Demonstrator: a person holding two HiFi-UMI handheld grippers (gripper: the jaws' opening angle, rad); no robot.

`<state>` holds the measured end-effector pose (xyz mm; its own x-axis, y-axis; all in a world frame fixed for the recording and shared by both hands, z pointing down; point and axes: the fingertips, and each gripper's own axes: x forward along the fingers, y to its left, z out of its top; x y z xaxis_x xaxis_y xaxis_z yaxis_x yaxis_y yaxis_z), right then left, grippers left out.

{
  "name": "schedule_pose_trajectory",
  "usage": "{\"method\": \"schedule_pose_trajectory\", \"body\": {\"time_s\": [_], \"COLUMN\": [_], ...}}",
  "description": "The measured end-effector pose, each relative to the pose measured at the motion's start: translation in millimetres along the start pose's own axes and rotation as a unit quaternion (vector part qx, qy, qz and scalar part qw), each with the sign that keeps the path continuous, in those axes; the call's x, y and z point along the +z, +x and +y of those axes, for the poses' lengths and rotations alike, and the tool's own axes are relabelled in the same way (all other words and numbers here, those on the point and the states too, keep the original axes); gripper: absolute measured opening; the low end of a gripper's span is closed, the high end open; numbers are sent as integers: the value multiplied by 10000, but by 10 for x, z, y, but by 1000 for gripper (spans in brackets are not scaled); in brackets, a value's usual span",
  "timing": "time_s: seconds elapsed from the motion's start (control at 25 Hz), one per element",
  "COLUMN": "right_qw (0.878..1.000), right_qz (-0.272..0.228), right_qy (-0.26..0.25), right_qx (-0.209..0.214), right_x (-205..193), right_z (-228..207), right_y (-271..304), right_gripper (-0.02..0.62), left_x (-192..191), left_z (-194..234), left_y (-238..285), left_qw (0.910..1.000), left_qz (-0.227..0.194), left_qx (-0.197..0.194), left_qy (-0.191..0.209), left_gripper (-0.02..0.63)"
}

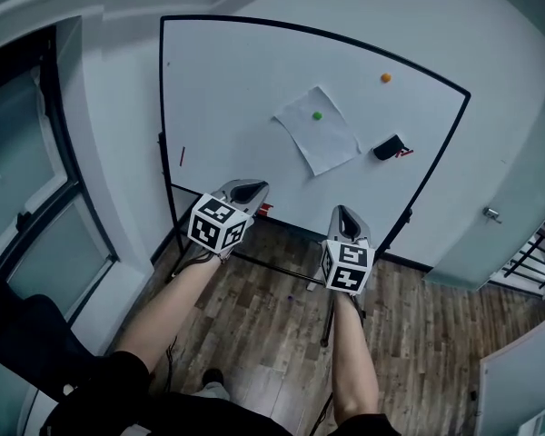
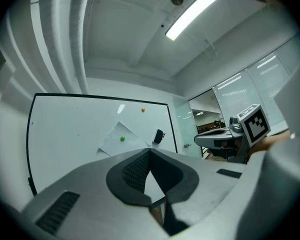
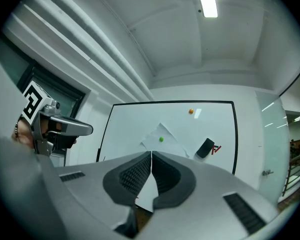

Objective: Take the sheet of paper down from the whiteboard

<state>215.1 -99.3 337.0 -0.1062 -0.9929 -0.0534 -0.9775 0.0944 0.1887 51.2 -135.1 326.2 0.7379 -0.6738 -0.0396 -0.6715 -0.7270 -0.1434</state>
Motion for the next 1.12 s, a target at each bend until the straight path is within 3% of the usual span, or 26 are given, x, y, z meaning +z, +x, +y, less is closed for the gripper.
{"method": "schedule_pose_trajectory", "body": {"time_s": [0.64, 1.12], "right_qw": [9994, 9982], "right_qz": [78, 183], "right_qy": [-60, -33], "right_qx": [-323, -563], "right_x": [-16, -123], "right_z": [166, 342], "right_y": [1102, 1430], "right_gripper": [25, 25], "left_x": [-126, -324], "left_z": [1070, 1477], "left_y": [567, 733], "left_qw": [9996, 9983], "left_qz": [-125, -59], "left_qx": [-253, -580], "left_qy": [-49, 7], "left_gripper": [20, 20]}}
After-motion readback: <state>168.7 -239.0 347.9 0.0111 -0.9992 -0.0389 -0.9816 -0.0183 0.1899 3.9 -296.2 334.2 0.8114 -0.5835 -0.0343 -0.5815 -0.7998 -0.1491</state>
